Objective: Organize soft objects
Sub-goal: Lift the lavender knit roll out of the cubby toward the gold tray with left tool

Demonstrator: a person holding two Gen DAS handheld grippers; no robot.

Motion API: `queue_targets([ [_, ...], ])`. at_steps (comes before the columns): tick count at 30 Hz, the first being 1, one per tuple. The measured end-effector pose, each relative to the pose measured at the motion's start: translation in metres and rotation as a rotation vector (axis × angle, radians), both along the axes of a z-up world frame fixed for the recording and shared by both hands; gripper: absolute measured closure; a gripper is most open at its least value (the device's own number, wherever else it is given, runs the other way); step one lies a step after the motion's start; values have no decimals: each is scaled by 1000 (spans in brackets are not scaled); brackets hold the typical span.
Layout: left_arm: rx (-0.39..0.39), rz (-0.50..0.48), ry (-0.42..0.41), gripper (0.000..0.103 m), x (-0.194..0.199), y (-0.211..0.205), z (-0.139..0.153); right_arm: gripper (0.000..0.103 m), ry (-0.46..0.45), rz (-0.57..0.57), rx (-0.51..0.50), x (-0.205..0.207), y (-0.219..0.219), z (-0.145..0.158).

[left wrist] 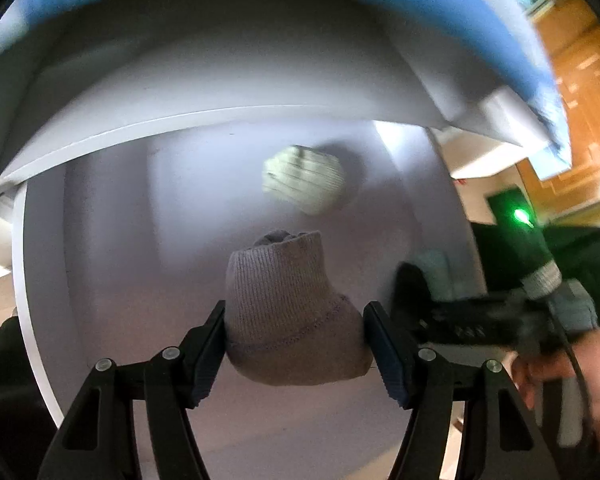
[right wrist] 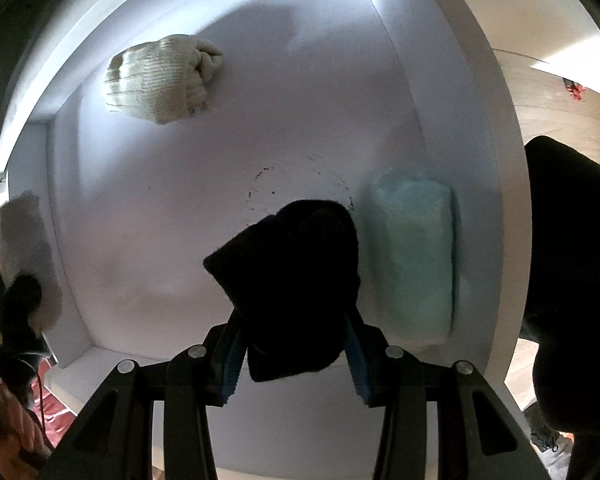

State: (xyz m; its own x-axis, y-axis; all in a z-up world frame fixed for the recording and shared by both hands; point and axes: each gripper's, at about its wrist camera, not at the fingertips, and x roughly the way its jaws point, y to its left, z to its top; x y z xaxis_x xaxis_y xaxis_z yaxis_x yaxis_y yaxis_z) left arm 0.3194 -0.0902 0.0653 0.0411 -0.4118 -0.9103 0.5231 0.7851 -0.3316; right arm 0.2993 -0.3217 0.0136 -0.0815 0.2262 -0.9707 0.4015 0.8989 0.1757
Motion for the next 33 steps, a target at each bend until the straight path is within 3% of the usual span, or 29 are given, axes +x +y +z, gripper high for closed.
queue_targets([
  [7, -35, -46, -42, 36, -16, -4, 21, 59, -8, -13, 11, -4, -7, 0],
  [16, -117, -24, -142, 36, -24, 7, 65, 59, -9, -19, 7, -5, -12, 7],
  [24, -219, -11, -216, 36, -20, 21, 124, 59, 1, -36, 22, -6, -14, 4],
  [33, -309, 86, -340, 36, 22, 52, 198, 59, -7, -31, 28, -4, -14, 6],
])
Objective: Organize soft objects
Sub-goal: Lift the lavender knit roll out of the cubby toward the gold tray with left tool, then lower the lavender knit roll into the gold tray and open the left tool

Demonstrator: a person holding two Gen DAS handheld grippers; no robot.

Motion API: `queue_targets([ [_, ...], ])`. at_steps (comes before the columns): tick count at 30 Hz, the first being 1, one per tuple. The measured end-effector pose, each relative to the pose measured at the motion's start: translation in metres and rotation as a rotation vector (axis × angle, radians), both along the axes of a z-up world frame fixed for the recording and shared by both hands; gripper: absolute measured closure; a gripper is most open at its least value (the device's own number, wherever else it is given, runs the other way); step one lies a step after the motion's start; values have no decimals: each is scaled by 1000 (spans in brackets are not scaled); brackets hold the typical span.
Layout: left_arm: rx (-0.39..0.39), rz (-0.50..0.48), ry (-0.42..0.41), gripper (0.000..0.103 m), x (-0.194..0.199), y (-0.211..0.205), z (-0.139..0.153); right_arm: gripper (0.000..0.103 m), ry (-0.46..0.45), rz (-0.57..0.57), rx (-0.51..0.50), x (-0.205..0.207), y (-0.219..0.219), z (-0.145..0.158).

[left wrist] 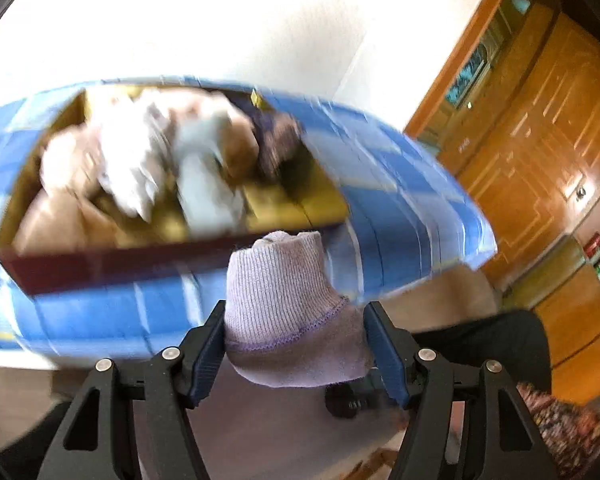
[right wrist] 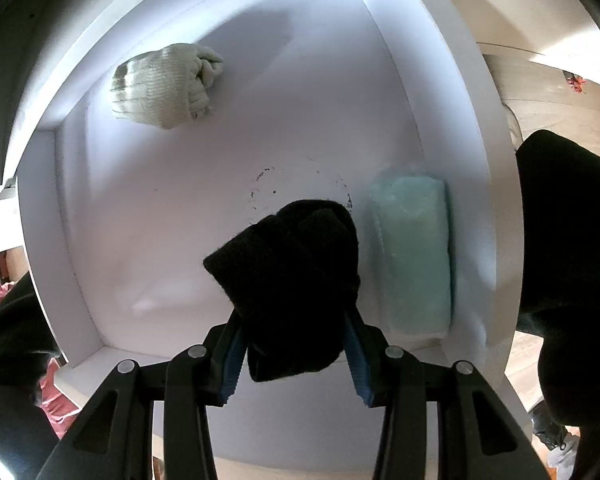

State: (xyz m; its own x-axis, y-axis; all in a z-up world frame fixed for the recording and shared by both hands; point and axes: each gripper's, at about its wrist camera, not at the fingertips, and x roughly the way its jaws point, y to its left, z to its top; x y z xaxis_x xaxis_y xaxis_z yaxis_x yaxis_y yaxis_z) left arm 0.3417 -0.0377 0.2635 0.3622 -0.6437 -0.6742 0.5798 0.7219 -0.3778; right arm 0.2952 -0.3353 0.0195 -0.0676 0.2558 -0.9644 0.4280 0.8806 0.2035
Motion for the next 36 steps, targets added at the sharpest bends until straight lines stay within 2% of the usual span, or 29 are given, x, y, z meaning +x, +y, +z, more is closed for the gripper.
queue_targets([
  [7, 22, 110, -29, 36, 46, 25, 25, 59, -4, -3, 1, -6, 0, 0],
  [10, 70, 147, -34, 36, 62, 29, 26, 59, -3, -2, 0, -6, 0, 0],
  [14, 140, 187, -34, 36, 79, 30, 21, 59, -4, -5, 3, -4, -1, 1],
  [20, 194, 222, -8, 36, 94, 28, 6, 59, -5, -2, 6, -3, 0, 3],
  [29, 266, 210, 7, 36, 102, 20, -13, 59, -6, -2, 12, -4, -2, 2],
  [36, 284, 220, 13, 36, 110, 20, -22, 59, -8, -1, 12, -4, -1, 1],
])
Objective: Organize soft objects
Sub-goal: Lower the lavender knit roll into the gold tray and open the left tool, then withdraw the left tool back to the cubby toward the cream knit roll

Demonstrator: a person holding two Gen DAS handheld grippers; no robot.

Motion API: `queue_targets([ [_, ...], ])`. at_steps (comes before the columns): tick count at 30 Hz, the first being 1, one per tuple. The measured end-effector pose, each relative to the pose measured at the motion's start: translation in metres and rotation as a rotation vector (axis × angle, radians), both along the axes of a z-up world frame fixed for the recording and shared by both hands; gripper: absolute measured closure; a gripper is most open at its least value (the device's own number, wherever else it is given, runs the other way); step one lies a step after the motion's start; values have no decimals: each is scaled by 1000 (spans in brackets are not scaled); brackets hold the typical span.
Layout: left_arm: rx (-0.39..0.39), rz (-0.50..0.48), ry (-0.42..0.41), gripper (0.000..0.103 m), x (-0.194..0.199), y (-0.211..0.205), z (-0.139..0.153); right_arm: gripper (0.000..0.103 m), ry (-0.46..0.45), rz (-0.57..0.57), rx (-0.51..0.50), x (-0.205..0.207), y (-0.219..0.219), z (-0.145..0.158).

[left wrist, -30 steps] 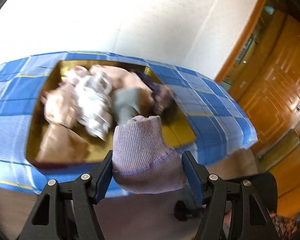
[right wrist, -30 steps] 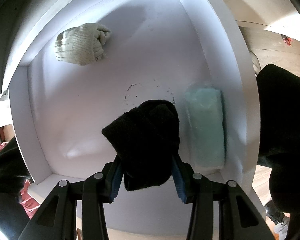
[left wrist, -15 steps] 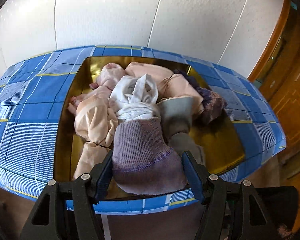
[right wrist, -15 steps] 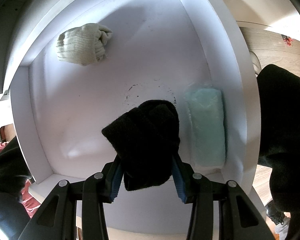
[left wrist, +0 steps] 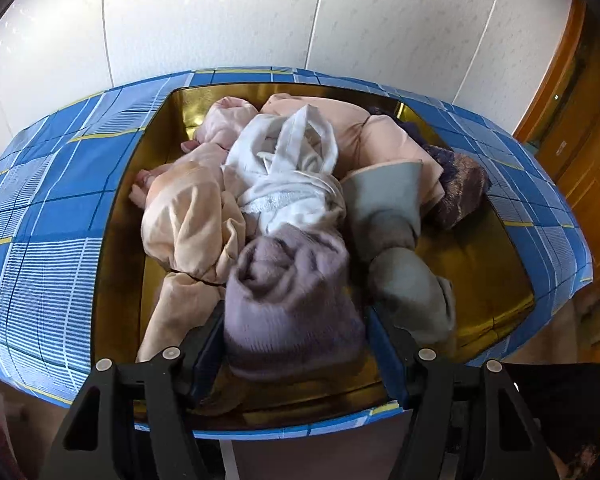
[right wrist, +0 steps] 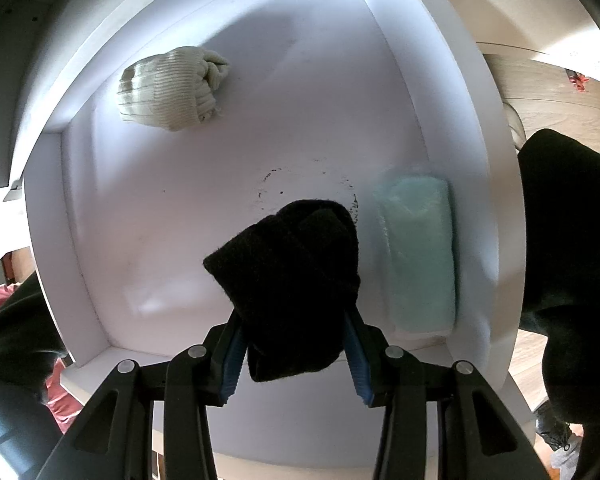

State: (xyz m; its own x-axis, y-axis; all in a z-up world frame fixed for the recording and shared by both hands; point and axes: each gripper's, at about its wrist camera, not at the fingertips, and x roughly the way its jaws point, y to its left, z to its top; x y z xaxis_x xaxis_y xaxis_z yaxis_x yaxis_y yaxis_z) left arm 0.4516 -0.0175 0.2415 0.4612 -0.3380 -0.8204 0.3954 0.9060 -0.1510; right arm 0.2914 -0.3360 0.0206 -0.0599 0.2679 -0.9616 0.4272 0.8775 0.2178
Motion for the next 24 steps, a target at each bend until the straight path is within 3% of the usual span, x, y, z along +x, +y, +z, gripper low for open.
queue_targets([
  [5, -2, 12, -5, 34, 6, 4, 0, 59, 0, -1, 4, 0, 0, -1],
  [8, -45, 23, -38, 17, -3, 11, 7, 59, -5, 2, 8, 1, 0, 1],
  [10, -68, 61, -102, 8, -17, 20, 13, 59, -5, 3, 8, 2, 0, 0],
  [14, -118, 121, -272, 4, -51, 37, 27, 59, -8, -2, 9, 0, -2, 2],
  [17, -165, 141, -341, 1, -75, 46, 27, 59, -15, -5, 10, 0, -4, 4],
  [21, -216, 102, -333, 1, -104, 44, 7, 59, -17, -6, 8, -1, -5, 5],
  [24, -210, 52, -257, 1, -111, 28, -13, 59, -20, -12, 8, -3, -8, 6],
])
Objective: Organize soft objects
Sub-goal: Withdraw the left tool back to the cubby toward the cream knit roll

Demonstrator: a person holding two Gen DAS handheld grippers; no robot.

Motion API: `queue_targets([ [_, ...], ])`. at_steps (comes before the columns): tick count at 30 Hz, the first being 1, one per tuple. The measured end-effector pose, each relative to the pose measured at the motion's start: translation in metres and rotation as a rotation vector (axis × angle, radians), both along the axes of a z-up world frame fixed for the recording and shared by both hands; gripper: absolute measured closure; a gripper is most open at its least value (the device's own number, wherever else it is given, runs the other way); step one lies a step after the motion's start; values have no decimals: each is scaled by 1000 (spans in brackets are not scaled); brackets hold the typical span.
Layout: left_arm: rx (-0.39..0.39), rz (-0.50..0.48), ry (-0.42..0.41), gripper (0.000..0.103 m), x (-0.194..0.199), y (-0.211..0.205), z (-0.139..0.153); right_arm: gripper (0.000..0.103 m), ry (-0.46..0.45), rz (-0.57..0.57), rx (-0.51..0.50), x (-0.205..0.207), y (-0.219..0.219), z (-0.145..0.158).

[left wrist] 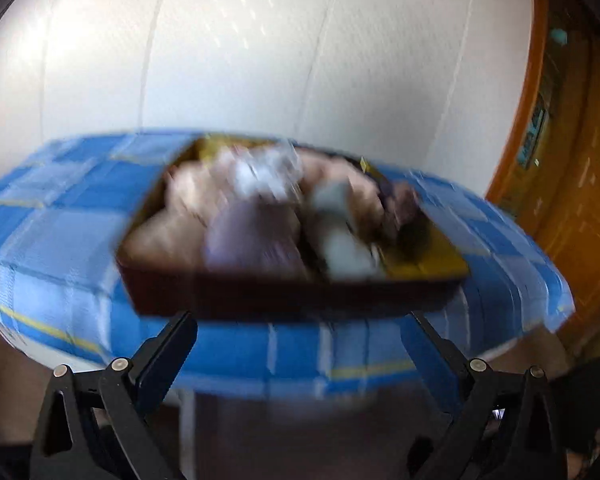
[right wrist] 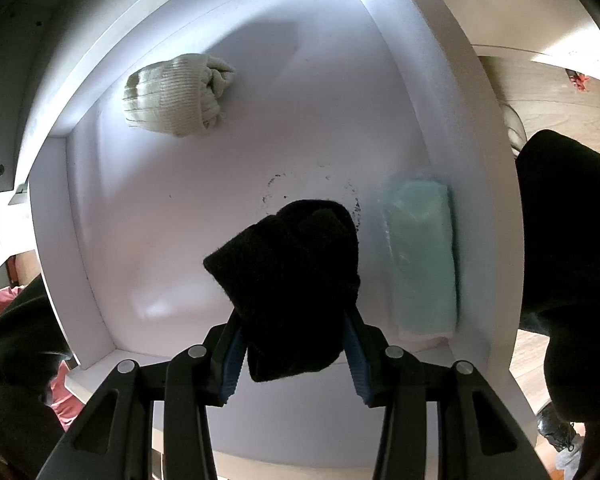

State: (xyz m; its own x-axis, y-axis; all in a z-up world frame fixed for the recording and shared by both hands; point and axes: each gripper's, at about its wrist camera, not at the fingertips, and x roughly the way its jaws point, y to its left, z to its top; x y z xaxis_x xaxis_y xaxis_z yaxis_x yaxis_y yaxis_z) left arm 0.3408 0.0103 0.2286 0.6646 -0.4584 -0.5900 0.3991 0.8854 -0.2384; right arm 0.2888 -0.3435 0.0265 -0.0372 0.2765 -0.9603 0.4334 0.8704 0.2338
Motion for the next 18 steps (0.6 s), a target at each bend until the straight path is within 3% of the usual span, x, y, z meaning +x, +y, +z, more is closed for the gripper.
queue_targets([
  [4, 29, -76, 102, 1, -11, -19, -22, 59, -26, -26, 21, 0, -4, 7],
  [13, 218, -264, 379, 1, -34, -69, -94, 59, -78, -52, 12, -2, -13, 27],
  [18, 228, -228, 517, 1, -31, -68, -129, 59, -118, -63, 8, -6, -17, 44],
])
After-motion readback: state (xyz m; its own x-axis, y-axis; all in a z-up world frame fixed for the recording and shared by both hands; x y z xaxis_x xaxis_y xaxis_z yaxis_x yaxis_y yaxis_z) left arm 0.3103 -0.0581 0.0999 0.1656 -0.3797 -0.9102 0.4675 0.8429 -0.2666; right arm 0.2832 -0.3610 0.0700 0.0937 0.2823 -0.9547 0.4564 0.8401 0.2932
